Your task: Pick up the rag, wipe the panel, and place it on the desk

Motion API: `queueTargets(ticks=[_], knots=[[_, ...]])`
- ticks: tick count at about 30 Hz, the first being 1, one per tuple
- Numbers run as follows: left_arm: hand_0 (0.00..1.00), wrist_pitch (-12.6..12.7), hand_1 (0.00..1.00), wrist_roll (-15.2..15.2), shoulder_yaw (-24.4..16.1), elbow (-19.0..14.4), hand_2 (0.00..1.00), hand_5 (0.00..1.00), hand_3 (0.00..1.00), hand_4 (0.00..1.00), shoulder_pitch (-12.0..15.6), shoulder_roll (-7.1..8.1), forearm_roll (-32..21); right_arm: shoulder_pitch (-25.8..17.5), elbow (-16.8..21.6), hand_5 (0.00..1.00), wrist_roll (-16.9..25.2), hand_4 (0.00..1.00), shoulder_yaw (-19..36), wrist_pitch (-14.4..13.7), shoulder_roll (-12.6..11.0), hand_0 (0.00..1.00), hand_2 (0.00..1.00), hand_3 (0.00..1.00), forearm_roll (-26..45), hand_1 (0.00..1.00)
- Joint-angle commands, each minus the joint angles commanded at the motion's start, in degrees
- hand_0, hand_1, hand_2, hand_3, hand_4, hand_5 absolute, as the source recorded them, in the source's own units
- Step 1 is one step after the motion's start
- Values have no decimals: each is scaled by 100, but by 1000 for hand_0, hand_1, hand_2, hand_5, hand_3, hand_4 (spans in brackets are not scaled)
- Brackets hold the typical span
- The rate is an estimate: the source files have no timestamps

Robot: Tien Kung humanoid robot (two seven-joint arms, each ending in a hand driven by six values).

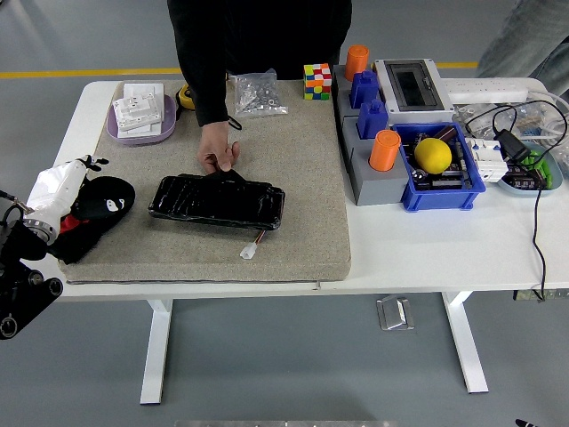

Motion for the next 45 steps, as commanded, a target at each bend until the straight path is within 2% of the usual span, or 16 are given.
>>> queueTargets(ticks=[5, 6, 9, 15, 21, 28, 32, 38, 45], knots=[[407, -28, 610, -31, -68, -49, 778, 798, 806, 998, 3, 40, -42, 2, -2, 563, 7, 998, 21, -7, 7, 784, 725, 661, -5, 695], [410, -31, 625, -42, -83, -61, 782, 837, 809, 998, 4, 49, -49, -2, -2, 562, 5, 998, 21, -5, 8, 784, 723, 661, -6, 695], [410, -40, 625, -71, -133, -118, 782, 837, 809, 998, 9, 76, -92, -7, -7, 562, 4, 998, 20, -1, 7, 784, 723, 661, 1, 695], [412, -87, 627, 3, -288, -433, 780, 861, 810, 998, 82, 180, -49, -6, -7, 557, 2, 998, 6, -8, 4, 784, 724, 660, -5, 695], [412, -138, 627, 105, -734, -1121, 774, 883, 808, 998, 273, 337, 100, -31, -11, 557, -6, 998, -11, -10, 4, 784, 723, 658, -13, 695], [414, -301, 626, 336, -1247, -2108, 775, 894, 805, 998, 481, 674, 113, -1, -10, 555, -4, 998, -25, -24, 8, 784, 723, 658, -33, 693], [414, -374, 627, 498, -1440, -2528, 774, 888, 805, 998, 536, 849, 97, -7, -29, 554, -10, 998, -40, -17, 12, 785, 723, 657, -26, 693], [416, -450, 629, 659, -1694, -2875, 774, 882, 807, 998, 584, 1023, 33, -20, -50, 553, -18, 998, -118, -3, 18, 784, 723, 657, -6, 693], [414, -495, 629, 694, -1729, -3266, 770, 880, 807, 998, 544, 1255, -189, -30, -68, 553, -23, 998, -200, -1, 40, 784, 723, 655, 10, 693]])
